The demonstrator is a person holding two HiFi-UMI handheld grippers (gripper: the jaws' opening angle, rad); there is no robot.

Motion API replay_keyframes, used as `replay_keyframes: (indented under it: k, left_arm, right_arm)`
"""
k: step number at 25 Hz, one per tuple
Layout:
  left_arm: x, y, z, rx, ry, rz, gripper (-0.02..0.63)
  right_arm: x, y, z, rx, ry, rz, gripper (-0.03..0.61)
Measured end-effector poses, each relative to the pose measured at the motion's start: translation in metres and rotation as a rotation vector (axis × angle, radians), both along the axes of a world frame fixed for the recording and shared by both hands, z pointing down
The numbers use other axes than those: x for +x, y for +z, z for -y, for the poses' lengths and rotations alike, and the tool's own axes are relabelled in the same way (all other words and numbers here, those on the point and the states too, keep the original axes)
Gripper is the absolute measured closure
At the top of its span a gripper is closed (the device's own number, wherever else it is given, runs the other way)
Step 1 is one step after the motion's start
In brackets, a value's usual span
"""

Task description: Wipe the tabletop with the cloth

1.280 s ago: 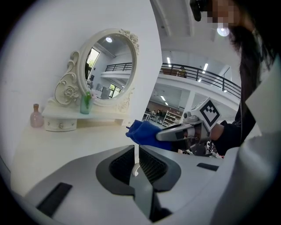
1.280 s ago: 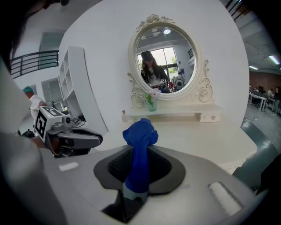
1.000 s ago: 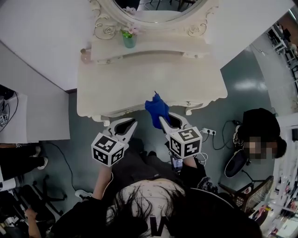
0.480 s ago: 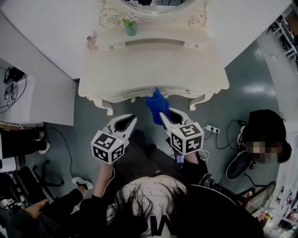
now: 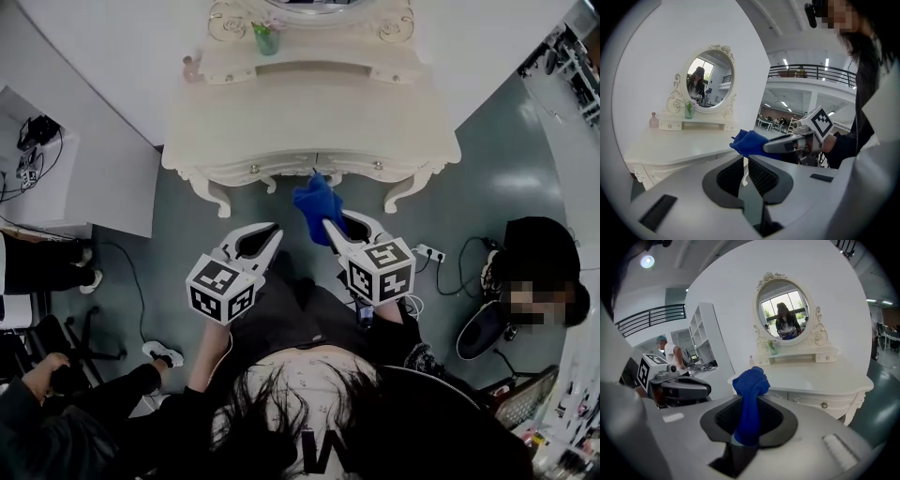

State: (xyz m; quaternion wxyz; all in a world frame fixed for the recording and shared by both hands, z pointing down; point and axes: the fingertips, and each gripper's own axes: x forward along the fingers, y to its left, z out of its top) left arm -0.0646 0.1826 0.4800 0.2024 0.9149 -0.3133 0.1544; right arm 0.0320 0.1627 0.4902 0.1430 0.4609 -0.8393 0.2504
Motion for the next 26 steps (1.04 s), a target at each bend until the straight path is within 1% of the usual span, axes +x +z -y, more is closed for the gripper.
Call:
replay_keyframes:
  k: [3,10,18,26]
  left_arm:
    - [-0.002,0.000,-0.009,0.003,-0.007,0.004,0.604]
    - [-0.009,0.002,-0.020,0.006,-0.025,0.004,0.604]
    - [-0.008,0.000,-0.021,0.008,-0.014,0.005,0.604]
    - [-0.025,0.008,-0.013,-0.017,-0.046,0.034,0.604]
  right_arm:
    - [0.000,-0.001,-0.008,0.002,-0.014,-0.004,0.491]
    - [0.003,-0.005,-0.015,0.016,-0.007,-0.005,0.489]
    - [0.006,-0.009,-0.015,0.024,0.005,-0.005,0.490]
    - [0.029,-0.018,0.000,0.049,0.076,-0.003,0.491]
